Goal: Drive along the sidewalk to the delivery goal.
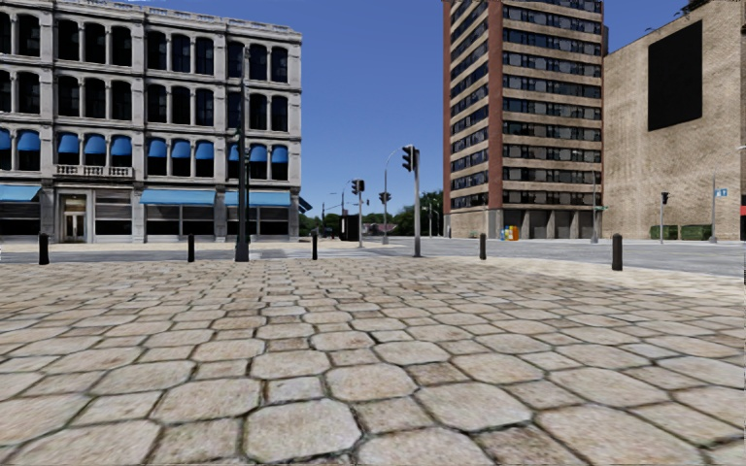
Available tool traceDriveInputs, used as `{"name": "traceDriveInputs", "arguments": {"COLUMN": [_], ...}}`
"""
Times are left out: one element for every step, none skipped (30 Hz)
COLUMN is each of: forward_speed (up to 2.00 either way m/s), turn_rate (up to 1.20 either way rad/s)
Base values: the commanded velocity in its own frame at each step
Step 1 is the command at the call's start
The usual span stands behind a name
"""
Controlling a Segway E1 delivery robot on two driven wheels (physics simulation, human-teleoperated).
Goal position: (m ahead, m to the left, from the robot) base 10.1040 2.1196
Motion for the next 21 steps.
{"name": "traceDriveInputs", "arguments": {"forward_speed": [2.0,2.0,2.0,2.0,2.0,2.0,2.0,2.0,2.0,2.0,2.0,2.0,2.0,2.0,2.0,2.0,2.0,2.0,2.0,2.0,2.0], "turn_rate": [0.25,0.25,0.25,0.25,0.25,0.25,0.25,0.25,0.25,0.25,0.25,0.25,0.25,0.25,0.25,0.25,0.25,0.27,0.28,0.28,0.29]}}
